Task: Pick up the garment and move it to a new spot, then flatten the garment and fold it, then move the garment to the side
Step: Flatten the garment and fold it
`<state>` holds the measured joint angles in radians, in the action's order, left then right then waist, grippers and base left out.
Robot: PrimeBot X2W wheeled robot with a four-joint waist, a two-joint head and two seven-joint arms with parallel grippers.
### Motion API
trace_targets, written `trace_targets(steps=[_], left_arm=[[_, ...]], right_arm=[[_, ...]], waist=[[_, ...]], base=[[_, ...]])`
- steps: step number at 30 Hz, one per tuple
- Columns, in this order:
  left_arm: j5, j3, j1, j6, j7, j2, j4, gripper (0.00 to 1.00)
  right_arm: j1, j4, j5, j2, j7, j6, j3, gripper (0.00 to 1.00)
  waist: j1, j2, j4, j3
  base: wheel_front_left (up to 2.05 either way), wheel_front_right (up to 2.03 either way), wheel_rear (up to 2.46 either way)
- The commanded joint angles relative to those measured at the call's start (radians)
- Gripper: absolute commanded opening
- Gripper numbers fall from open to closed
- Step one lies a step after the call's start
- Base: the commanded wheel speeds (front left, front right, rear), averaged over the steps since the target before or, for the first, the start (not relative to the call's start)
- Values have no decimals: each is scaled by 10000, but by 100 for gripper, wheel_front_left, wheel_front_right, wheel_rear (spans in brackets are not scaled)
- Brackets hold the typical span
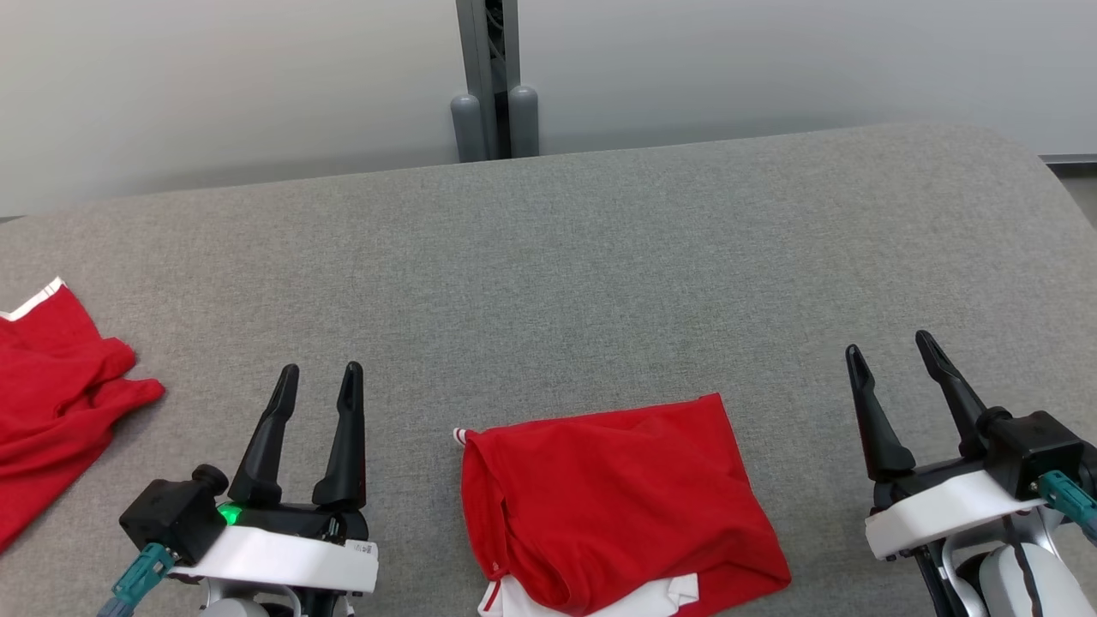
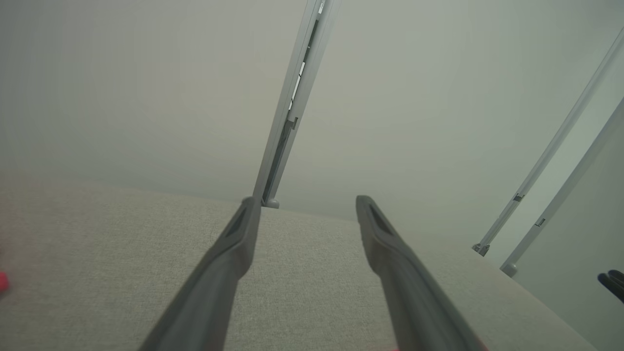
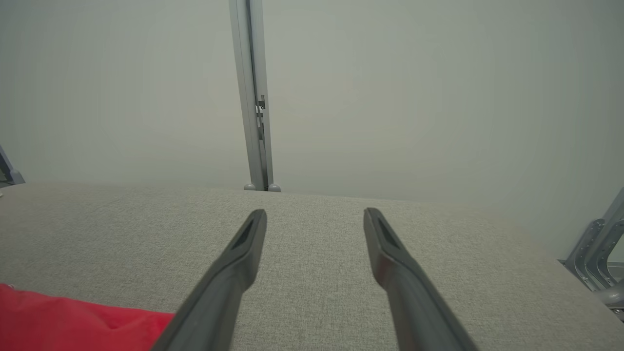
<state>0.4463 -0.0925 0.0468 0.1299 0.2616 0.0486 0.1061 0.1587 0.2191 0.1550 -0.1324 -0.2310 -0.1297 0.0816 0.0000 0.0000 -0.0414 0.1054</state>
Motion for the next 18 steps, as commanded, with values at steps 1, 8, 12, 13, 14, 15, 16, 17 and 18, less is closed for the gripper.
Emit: trace_targets(steps=[1, 8, 12, 13, 14, 15, 16, 17, 18], left_arm=[[-22, 17, -8, 14, 29, 37, -5, 100], [-34, 25, 8, 14, 29, 39, 26, 100], [-44, 36, 38, 14, 29, 37, 46, 100], [-44, 37, 51, 14, 29, 39, 50, 100], [-42, 29, 81, 14, 29, 37, 54, 100], [-45, 10, 120, 14, 29, 37, 67, 100], [-40, -9, 160, 14, 29, 37, 76, 100], [-33, -15, 198, 14, 29, 40, 86, 100], [-20, -21, 237, 14, 29, 39, 95, 100]], right_arm=[[111, 53, -97, -59, -88, -19, 21, 100], [155, 107, -33, -102, -162, -18, 206, 100], [169, 163, 135, -197, -174, -19, 861, 0], [162, 194, 189, -224, -178, -19, 1076, 0], [157, 223, 286, -247, -182, -19, 1347, 0], [152, 261, 399, -275, -178, -19, 1704, 0], [149, 305, 530, -325, -159, -19, 2077, 0], [133, 360, 707, -380, -135, -19, 2445, 0], [107, 413, 988, -396, -89, -19, 2786, 0]], waist=[[0, 0, 21, 14], [0, 0, 145, 62], [0, 0, 221, 77], [0, 0, 245, 90], [0, 0, 279, 113], [0, 0, 325, 135], [0, 0, 374, 154], [0, 0, 433, 173], [0, 0, 492, 195]], base=[[0, 0, 0], [0, 0, 0], [0, 0, 0], [0, 0, 0], [0, 0, 0], [0, 0, 0], [0, 0, 0], [0, 0, 0], [0, 0, 0]])
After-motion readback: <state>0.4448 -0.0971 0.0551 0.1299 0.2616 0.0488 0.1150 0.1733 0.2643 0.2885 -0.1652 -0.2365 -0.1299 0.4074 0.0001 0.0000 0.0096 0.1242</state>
